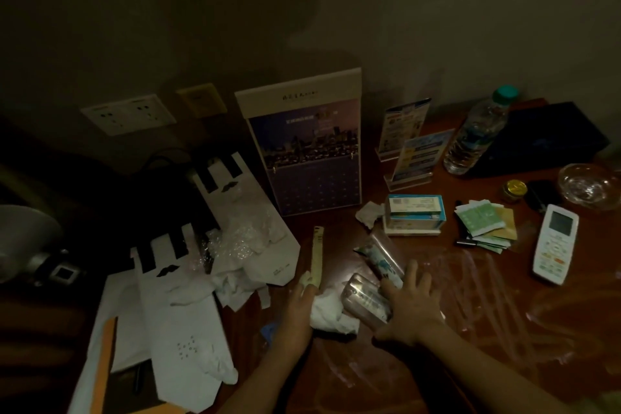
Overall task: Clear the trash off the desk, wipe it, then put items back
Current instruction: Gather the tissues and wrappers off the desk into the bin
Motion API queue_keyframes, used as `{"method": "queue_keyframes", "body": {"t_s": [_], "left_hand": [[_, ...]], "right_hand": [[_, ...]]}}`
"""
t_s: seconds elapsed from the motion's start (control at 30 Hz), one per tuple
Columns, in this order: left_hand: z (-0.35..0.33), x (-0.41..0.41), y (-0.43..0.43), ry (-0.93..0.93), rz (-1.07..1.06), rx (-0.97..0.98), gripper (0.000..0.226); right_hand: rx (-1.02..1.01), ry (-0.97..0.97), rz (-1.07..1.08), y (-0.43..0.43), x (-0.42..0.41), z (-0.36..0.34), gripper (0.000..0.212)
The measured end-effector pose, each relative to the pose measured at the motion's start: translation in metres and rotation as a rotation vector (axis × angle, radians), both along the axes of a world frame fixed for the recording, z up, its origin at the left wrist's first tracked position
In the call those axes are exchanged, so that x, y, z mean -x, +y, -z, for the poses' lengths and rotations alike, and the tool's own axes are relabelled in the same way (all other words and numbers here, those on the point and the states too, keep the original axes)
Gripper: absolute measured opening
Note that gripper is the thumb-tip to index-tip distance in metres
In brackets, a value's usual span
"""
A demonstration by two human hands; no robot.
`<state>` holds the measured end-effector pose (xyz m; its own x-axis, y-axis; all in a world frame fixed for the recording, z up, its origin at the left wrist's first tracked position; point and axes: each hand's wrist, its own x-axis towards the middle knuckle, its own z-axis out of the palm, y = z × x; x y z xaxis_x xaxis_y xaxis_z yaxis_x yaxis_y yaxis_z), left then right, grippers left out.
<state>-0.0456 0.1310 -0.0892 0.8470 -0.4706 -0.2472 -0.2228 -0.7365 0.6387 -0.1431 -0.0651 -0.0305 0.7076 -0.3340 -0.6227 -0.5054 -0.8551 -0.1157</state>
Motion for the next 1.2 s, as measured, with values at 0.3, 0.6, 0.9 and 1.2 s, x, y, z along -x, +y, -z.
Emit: {"method": "queue_keyframes", "body": {"t_s": [0.3, 0.6, 0.9, 1.2], "left_hand": [[-0.012, -0.008, 0.007, -0.095, 0.123, -0.053, 0.027], [-0.04, 0.015, -0.006, -0.161, -0.02, -0.181, 0.037], [-0.052, 0.074, -0.019, -0.139, -0.096, -0.102, 0.033], [-0.079, 0.112, -0.029, -0.155, -0.053, 0.032, 0.03]], "right_hand": [[-0.008, -0.061, 0.02, 0.002, -0.001, -0.001, 0.094], [-0.064, -0.156, -0.089, -0.016, 0.018, -0.001, 0.094], [-0.108, -0.193, -0.121, -0.031, 0.049, -0.018, 0.103], [0.091, -0.201, -0.095, -0.05, 0.111, -0.047, 0.093]]}}
